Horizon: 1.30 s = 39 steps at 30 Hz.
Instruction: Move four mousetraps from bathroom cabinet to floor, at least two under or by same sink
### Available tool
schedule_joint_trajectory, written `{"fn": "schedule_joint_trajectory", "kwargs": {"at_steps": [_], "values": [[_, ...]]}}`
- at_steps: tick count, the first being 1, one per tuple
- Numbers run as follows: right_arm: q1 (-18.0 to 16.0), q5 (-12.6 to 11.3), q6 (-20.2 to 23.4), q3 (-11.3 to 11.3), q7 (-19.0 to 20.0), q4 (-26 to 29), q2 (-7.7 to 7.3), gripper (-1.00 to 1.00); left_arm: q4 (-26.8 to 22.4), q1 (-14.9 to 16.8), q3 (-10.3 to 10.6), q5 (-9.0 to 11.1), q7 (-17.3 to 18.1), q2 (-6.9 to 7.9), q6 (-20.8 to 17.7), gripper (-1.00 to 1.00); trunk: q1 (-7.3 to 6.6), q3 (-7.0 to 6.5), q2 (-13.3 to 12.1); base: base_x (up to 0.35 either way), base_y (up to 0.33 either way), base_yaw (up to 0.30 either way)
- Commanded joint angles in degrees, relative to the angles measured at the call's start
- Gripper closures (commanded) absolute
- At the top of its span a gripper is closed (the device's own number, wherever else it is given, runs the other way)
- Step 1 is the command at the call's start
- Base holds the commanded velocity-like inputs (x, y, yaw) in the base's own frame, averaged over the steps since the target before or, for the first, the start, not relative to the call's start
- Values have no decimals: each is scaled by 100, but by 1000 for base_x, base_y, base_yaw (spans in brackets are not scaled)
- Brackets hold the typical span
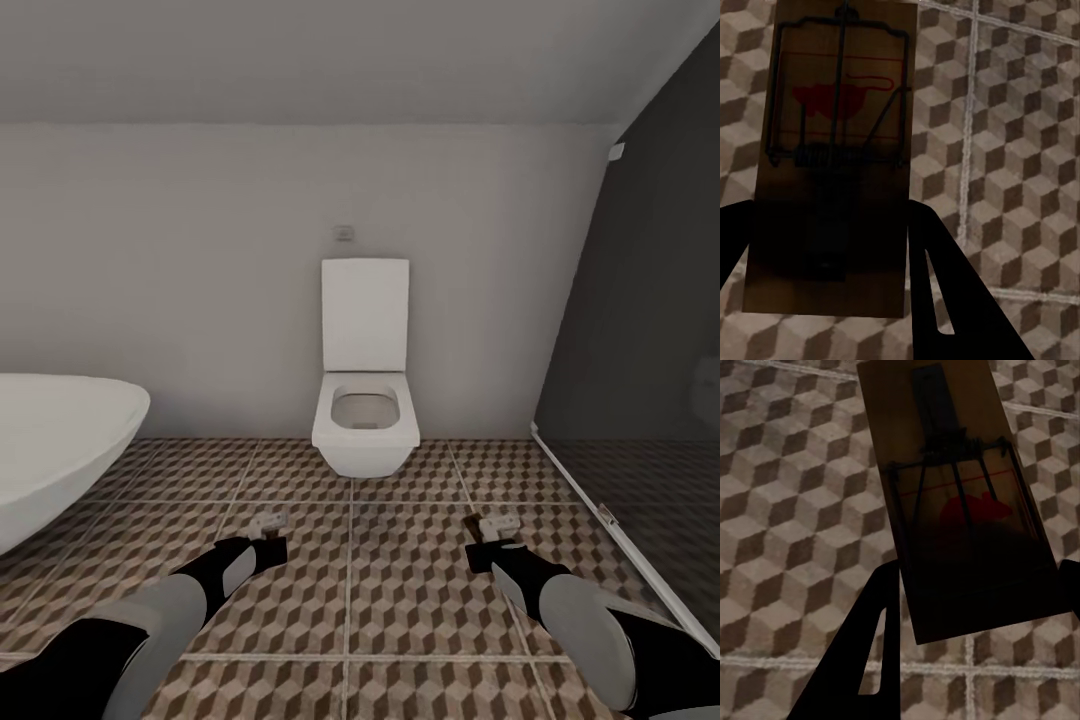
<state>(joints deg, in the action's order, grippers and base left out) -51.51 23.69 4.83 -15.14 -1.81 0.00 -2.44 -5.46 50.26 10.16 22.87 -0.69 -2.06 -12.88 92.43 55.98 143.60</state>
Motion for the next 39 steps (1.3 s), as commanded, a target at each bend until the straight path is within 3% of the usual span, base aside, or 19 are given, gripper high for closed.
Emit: {"fn": "schedule_joint_trajectory", "kwargs": {"at_steps": [1, 14, 27, 33, 39], "values": [[-5, 55, 14, -44, -13, 0, 0, 100, -12, 1, 48, 38, -4, 2, -26, 100, -1, 5, 2, 0, 0, 0], [0, 65, -56, -49, -17, 0, -28, 100, -65, -1, 55, 41, -24, 12, -13, 100, -1, 5, 2, 0, 0, 0], [-2, 29, -325, -46, -26, 0, 10, 100, -484, 0, 58, 30, -4, 158, 13, 100, -1, 5, 2, 0, 0, 0], [0, 22, -333, -50, -23, -4, 18, 100, -531, -3, 214, -74, 29, 291, 17, 100, -1, 5, 2, 0, 0, 0], [0, 8, -335, -51, -22, -12, 23, 100, -493, -3, 344, -220, 35, 330, 136, 100, -1, 5, 2, 0, 0, 0]]}}
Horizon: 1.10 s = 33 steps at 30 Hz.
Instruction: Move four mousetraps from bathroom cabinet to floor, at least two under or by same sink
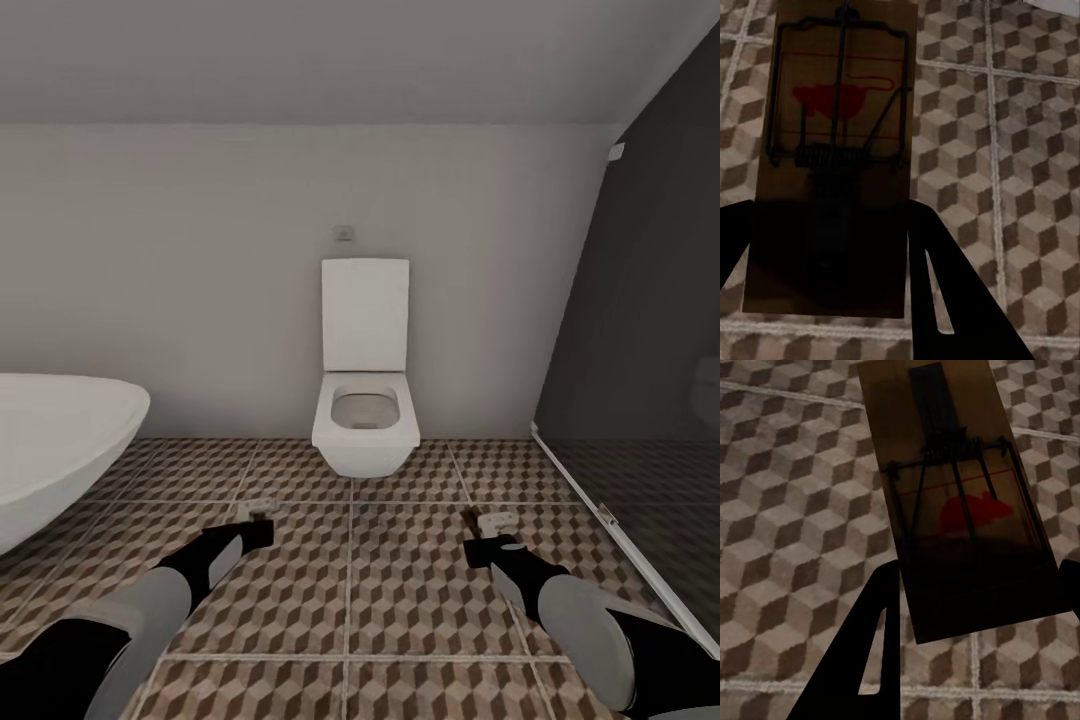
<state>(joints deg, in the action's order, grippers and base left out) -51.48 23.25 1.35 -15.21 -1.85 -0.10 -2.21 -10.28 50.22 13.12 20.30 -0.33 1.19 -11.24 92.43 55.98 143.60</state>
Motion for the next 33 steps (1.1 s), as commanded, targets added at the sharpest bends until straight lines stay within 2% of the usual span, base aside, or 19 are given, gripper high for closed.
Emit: {"fn": "schedule_joint_trajectory", "kwargs": {"at_steps": [1, 8, 12, 16, 23, 33], "values": [[-3, 48, 10, -43, -14, -21, 3, 100, 4, -1, 58, 27, -1, 8, 32, 100, -1, 5, 2, 0, 0, 0], [-3, 16, 14, -48, 157, -148, 9, 100, 35, -1, 82, 19, -2, 7, 123, 100, -1, 5, 2, 0, 0, 0], [-3, -27, 36, -61, 391, -168, 7, 100, 53, -3, 91, 21, -2, 5, 104, 100, -1, 5, 2, 0, 0, 0], [-3, -210, 70, -68, 548, -173, 3, 100, 128, -3, 92, 20, -2, 4, 110, 100, -1, 5, 2, 0, 0, 0], [-1, -484, 99, -70, 603, -180, 2, 100, 240, -2, 91, 18, -2, 6, 143, 100, -1, 5, 2, 0, 0, 0], [278, -526, 75, -70, 607, -176, 2, 100, 267, -3, 87, 24, -2, 4, 152, 100, -1, 5, 2, 0, 0, 0]]}}
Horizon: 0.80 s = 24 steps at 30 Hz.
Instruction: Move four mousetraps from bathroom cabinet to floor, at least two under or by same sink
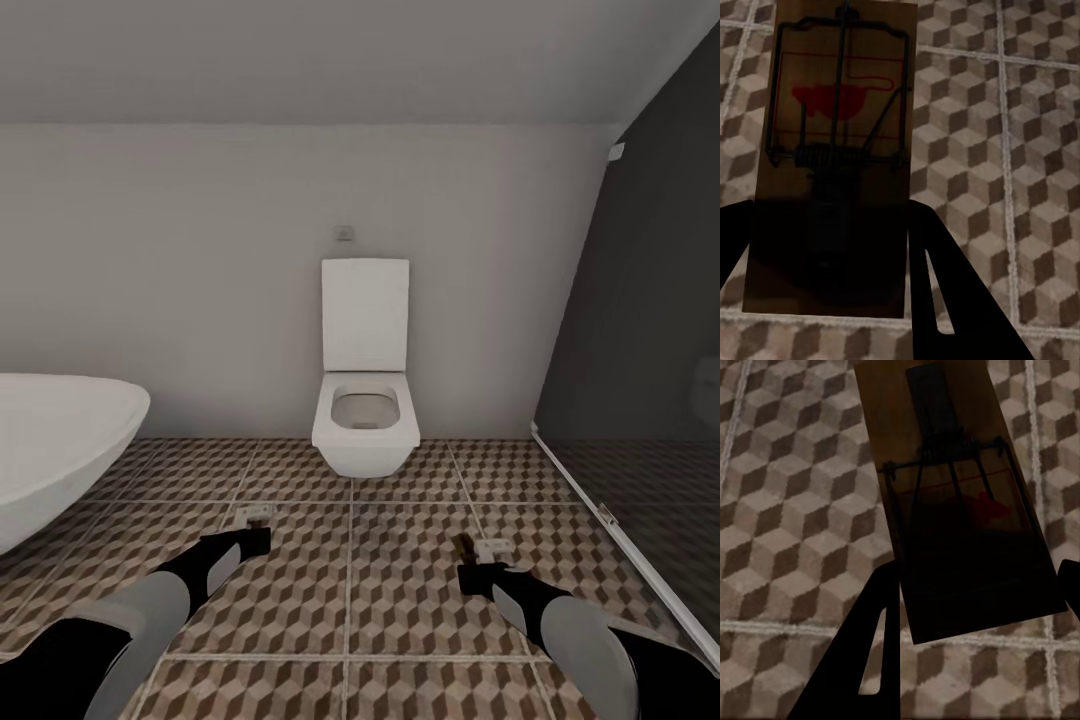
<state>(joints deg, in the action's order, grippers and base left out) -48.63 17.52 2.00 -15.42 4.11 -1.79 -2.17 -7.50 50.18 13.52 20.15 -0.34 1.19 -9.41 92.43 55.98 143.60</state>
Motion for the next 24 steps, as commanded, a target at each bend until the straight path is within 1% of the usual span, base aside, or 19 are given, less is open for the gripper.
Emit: {"fn": "schedule_joint_trajectory", "kwargs": {"at_steps": [1, 17, 22, 24], "values": [[0, 48, 7, -51, 11, -7, -3, 100, -5, 1, 49, 37, -2, 4, -30, 100, -1, 5, 2, 0, 0, 0], [21, 50, -1, -50, 11, -7, -3, 100, 172, 1, 46, 38, 12, -15, 5, 100, -1, 5, 2, 0, 0, 0], [21, 50, -17, -49, 11, -6, -3, 100, 267, 1, 43, 51, 75, -24, 118, 100, -1, 5, 2, 0, 0, 0], [21, 50, -21, -49, 11, -6, -3, 100, 298, 1, 41, 58, 158, -27, 155, 100, -1, 5, 2, 0, 0, 0]]}}
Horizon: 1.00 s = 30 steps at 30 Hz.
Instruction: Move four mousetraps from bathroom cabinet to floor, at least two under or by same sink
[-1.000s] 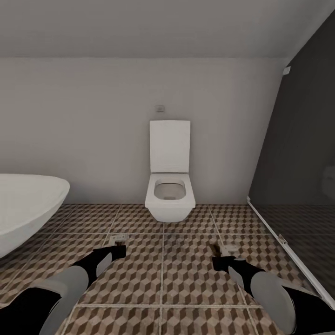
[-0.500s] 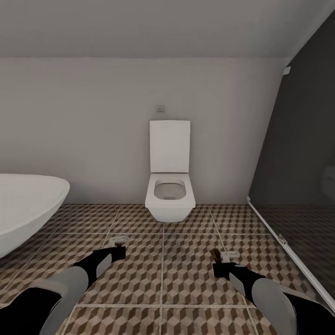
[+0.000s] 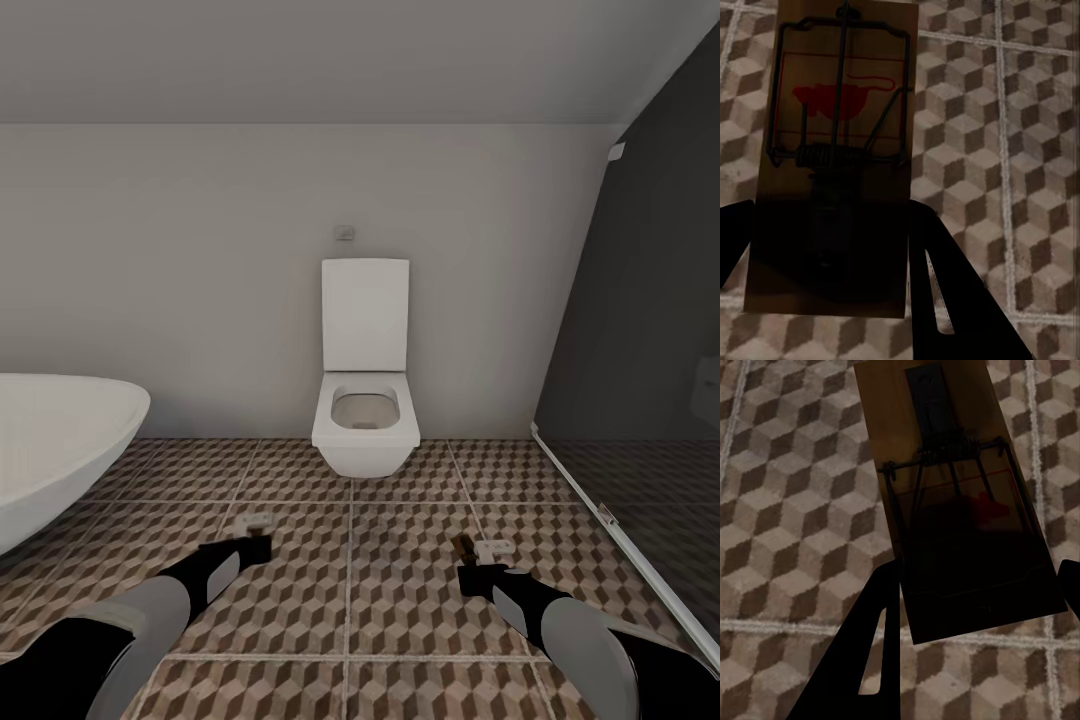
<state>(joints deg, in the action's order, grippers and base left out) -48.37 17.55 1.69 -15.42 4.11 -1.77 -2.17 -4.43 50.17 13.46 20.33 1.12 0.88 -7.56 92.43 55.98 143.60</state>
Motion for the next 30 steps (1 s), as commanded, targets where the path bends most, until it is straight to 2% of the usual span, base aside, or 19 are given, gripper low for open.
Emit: {"fn": "schedule_joint_trajectory", "kwargs": {"at_steps": [1, 6, 21, 30], "values": [[-6, 47, 9, -50, 11, -8, -4, 100, -1, 1, 47, 42, 50, 3, -20, 100, -1, 5, 2, 0, 0, 0], [-6, 47, 2, -51, 13, -7, -9, 100, 61, 1, 44, 64, 215, 4, 9, 100, -1, 5, 2, 0, 0, 0], [-6, 62, -1, -49, 40, -9, -3, 100, 233, 1, 43, 84, 257, 8, 121, 100, -1, 5, 2, 0, 0, 0], [-6, 77, 60, -49, 142, -8, -49, 100, 241, 1, 43, 77, 258, 8, 123, 100, -1, 5, 2, 0, 0, 0]]}}
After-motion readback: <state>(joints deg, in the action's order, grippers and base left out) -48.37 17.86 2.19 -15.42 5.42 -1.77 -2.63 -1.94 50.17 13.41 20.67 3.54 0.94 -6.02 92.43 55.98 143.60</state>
